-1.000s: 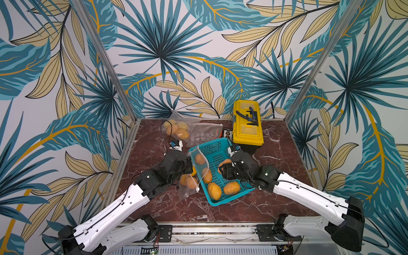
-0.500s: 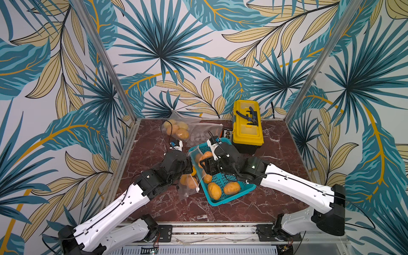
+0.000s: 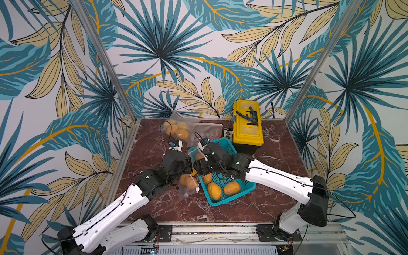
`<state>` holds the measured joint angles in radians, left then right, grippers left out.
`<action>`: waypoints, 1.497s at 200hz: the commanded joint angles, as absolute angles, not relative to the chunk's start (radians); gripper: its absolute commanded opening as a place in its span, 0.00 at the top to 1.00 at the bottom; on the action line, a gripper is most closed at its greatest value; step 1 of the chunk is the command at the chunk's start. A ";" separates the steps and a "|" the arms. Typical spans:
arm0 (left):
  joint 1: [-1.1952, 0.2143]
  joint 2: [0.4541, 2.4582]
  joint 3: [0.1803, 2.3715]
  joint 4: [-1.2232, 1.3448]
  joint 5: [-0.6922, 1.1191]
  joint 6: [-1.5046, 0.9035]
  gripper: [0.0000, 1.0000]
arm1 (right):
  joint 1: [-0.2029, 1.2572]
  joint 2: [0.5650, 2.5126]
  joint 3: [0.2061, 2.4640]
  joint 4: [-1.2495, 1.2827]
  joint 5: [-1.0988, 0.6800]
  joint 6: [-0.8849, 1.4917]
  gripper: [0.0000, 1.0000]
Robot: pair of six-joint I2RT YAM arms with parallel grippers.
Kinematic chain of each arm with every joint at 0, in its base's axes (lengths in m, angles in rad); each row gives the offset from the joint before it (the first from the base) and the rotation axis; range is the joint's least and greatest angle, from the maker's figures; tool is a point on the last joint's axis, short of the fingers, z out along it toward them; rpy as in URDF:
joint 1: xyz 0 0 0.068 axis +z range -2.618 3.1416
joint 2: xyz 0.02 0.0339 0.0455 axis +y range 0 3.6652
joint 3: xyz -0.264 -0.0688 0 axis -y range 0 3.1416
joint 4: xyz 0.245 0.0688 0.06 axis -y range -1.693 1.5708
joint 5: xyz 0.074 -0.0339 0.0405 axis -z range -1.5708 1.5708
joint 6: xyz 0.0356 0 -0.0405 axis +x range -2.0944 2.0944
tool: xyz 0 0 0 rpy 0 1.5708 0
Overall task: Put the potatoes into a zipper bag and zip it
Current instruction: Place the potato into the zipper food storage bag, then adjust the zipper food storage bag at the center of the board.
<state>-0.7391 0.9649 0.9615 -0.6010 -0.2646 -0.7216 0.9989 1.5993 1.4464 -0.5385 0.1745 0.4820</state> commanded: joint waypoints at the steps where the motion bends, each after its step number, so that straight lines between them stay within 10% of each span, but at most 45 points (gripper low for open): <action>1: -0.740 0.948 0.950 -0.578 -0.260 -0.706 1.00 | 1.005 1.608 1.466 -0.571 0.185 0.473 0.15; 118: -0.741 0.946 0.949 -0.579 -0.264 -0.707 1.00 | 1.003 1.350 1.216 -0.545 0.417 0.513 0.16; 226: -0.741 0.934 0.944 -0.578 -0.261 -0.706 1.00 | 0.988 1.563 1.255 -0.439 0.294 0.516 0.27; 299: -0.741 0.907 0.927 -0.578 -0.299 -0.722 1.00 | 0.985 1.614 1.377 -0.472 0.284 0.448 0.96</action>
